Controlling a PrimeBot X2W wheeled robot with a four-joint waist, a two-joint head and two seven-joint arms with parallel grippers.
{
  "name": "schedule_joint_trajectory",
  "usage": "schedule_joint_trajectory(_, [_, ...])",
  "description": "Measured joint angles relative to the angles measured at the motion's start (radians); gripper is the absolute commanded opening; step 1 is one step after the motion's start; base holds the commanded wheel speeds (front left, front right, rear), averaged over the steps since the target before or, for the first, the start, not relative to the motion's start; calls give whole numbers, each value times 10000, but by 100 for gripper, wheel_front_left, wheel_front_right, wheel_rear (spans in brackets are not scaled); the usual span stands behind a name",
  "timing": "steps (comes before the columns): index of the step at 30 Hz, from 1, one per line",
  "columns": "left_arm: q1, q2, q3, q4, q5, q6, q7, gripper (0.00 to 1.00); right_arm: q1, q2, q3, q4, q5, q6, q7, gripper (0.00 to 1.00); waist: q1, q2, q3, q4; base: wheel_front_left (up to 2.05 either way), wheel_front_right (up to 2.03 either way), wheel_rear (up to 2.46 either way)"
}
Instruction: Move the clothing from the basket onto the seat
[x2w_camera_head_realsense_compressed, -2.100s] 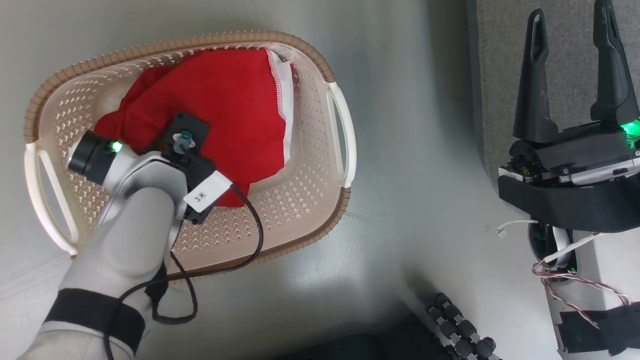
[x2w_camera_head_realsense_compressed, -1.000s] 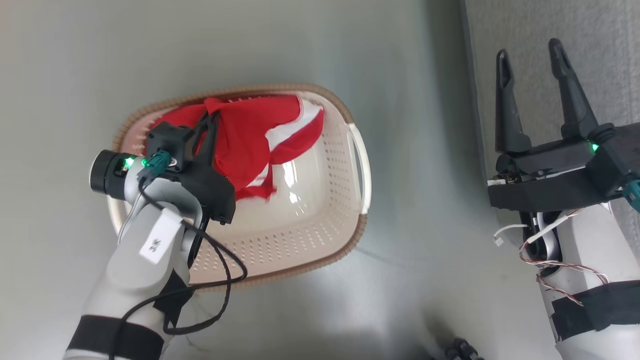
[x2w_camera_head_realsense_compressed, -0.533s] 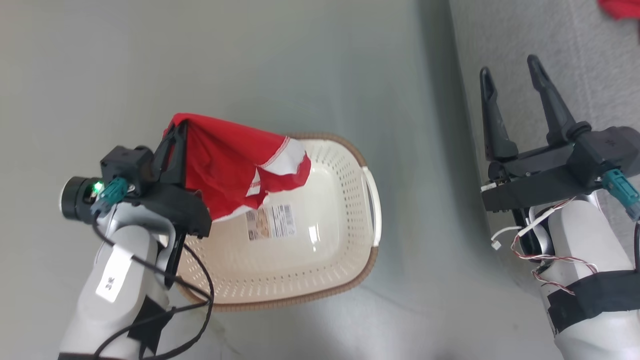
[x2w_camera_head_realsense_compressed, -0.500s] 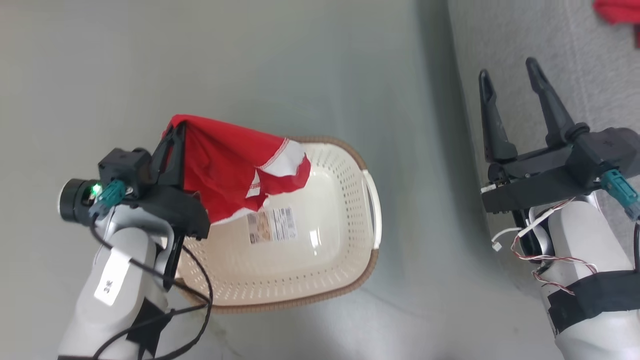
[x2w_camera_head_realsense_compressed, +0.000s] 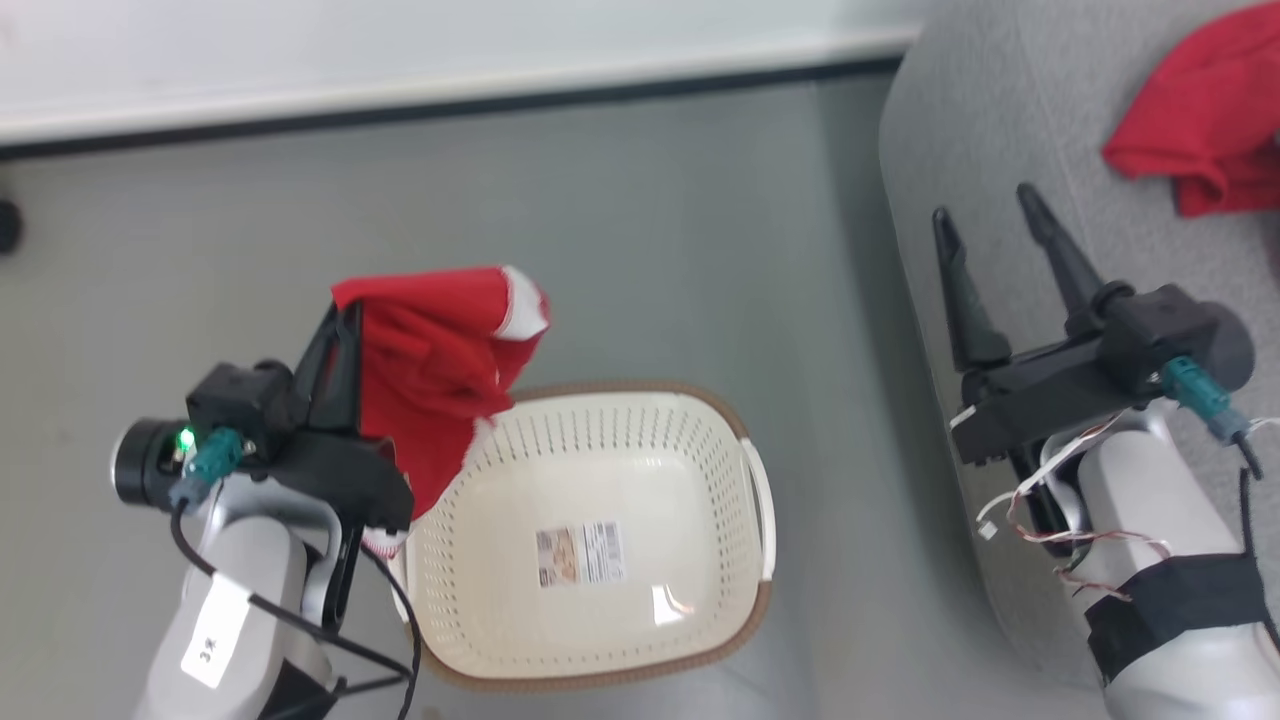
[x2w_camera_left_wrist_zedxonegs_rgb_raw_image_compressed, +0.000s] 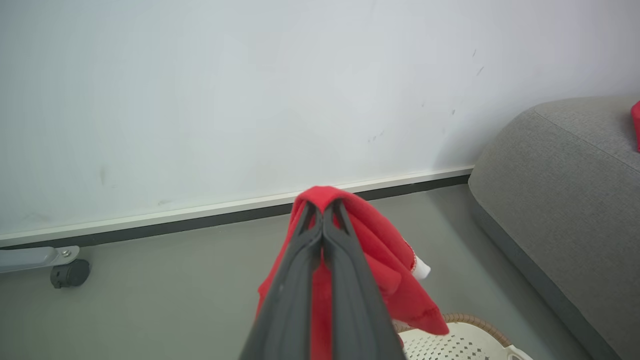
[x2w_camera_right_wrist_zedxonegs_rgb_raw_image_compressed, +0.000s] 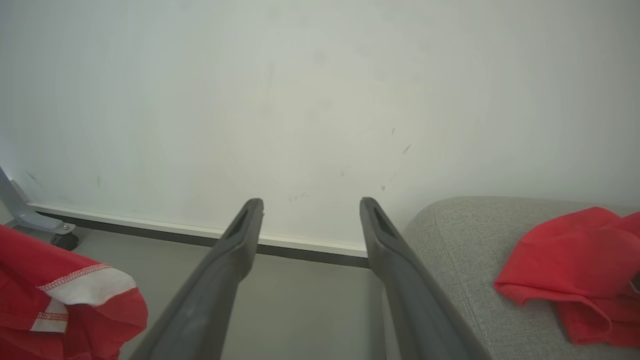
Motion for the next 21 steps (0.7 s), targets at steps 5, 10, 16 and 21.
schedule_joint_trajectory(5, [435, -23, -211, -222, 102, -2, 2, 0, 239, 79, 316, 487, 73, 35, 2, 100, 0, 1, -747, 155, 0, 0, 0])
schedule_joint_trajectory(10, [642, 46, -226, -374, 121, -19, 0, 0, 435, 247, 769, 1041, 121, 92, 4, 100, 1, 0, -1498, 293, 0, 0, 0])
schedule_joint_trajectory(16, [1031, 125, -326, -581, 198, -86, 0, 0, 448, 408, 1287, 1559, 261, 121, 4, 100, 0, 0, -2255, 374, 0, 0, 0])
schedule_joint_trajectory(21, [1363, 109, -552, -765, 278, -88, 2, 0, 671, 453, 1975, 1946, 558, 121, 4, 100, 0, 1, -3010, 400, 0, 0, 0])
